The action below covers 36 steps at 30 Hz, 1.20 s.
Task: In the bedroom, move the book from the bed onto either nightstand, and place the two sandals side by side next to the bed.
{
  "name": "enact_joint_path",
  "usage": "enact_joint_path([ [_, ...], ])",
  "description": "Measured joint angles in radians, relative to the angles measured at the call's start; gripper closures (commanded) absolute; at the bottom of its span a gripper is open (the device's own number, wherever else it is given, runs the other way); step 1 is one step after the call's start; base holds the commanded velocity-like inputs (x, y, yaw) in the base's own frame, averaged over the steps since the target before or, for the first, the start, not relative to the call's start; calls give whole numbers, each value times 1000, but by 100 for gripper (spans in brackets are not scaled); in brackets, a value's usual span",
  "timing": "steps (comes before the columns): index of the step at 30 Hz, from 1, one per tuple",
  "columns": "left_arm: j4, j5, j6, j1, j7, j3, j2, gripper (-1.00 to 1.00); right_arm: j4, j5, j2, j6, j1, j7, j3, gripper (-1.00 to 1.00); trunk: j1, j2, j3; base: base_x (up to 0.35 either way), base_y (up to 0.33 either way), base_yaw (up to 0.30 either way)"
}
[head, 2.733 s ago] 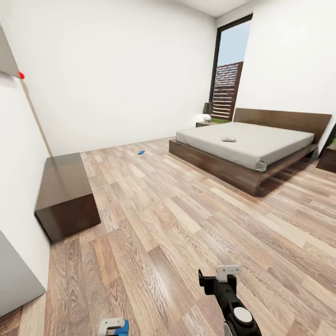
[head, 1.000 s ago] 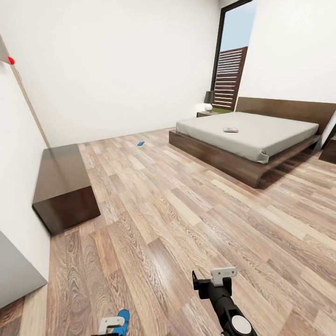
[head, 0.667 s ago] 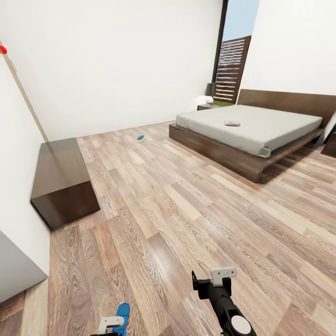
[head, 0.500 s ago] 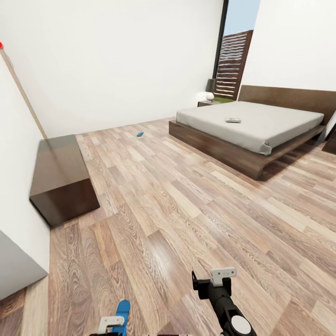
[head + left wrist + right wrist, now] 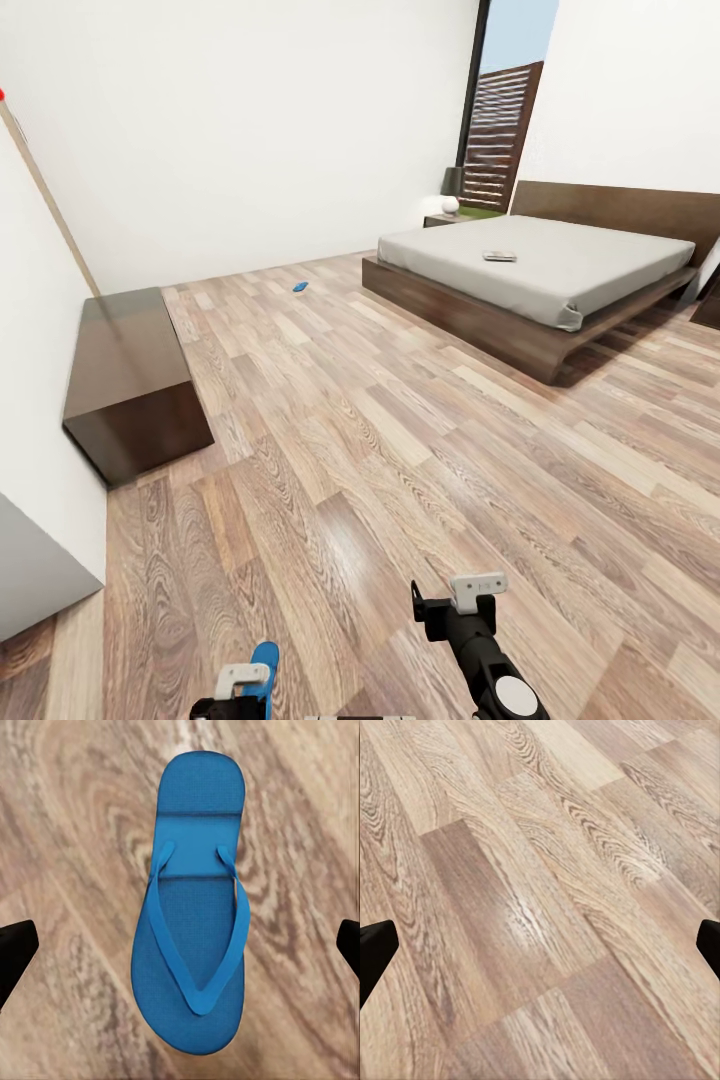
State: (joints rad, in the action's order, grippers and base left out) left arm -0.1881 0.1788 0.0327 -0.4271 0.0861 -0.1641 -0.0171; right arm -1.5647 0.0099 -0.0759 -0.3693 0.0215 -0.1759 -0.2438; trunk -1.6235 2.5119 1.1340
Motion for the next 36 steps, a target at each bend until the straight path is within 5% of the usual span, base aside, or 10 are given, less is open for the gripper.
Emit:
enact_joint_path([
  [23, -110, -6, -3, -18, -1, -2, 2, -100, 0, 1, -1, -1, 0, 0, -2, -100, 0, 0, 0, 0, 0, 0],
  [36, -116, -6, -4, -27, -8, 0, 4, -100, 0, 2, 0, -1, 0, -3, -1, -100, -6, 3, 50, 0, 0, 0],
])
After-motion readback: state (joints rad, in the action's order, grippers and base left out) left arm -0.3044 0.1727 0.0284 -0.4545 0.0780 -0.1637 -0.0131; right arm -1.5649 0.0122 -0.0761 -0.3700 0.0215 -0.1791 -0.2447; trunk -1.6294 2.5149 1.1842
